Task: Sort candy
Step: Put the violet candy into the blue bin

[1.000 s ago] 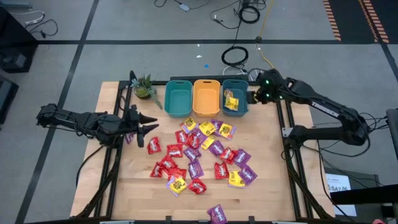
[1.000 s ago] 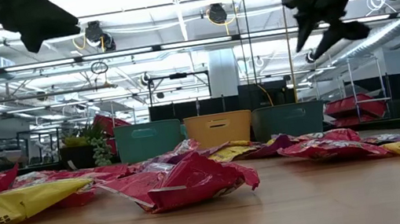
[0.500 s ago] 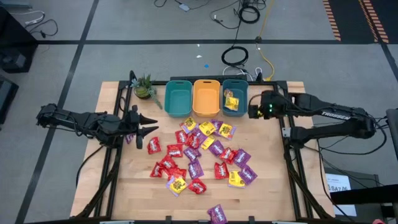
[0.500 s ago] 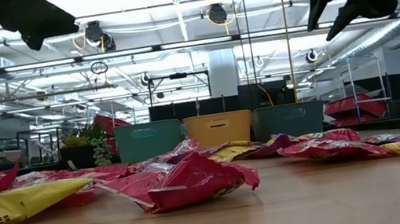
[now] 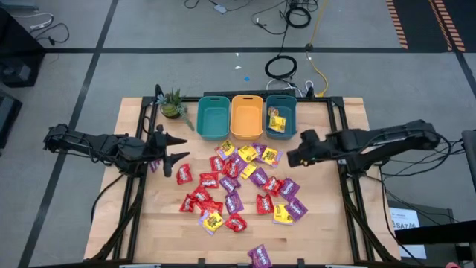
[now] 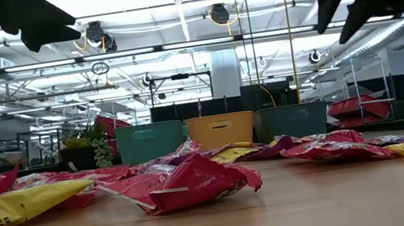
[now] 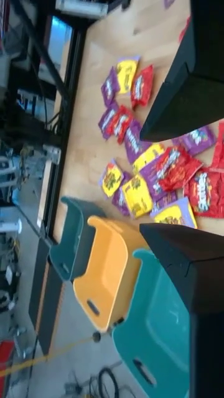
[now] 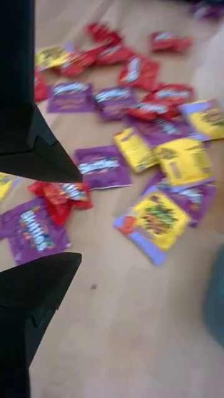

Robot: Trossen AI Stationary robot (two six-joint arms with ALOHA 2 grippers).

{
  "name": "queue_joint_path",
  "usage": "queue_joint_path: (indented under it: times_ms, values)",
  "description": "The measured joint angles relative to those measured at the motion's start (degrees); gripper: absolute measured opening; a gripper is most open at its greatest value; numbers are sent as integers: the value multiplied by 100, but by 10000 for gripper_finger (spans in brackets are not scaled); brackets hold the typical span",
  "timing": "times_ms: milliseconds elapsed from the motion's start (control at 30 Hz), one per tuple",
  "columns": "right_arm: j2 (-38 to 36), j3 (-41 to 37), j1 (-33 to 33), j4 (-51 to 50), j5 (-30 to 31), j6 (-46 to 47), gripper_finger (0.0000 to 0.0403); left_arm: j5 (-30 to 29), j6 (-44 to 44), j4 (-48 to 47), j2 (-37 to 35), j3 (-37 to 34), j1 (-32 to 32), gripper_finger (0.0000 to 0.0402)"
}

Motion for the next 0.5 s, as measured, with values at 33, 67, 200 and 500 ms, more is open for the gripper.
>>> queue_joint_path:
  times_ms: [33,67,200,500]
  values:
    - [79,0,34,1,-124,-66,185,77,0,4,4,2,0,237]
    - [157,0,65,1,-247,-115,185,128,0,6,4,2,0,237]
    - [477,0,141,20,-500,-139,185,73,0,11,7,1,0,238]
    - [1082,-2,203,176,-501,-491,185,-362,35,-238,183,423,0,238]
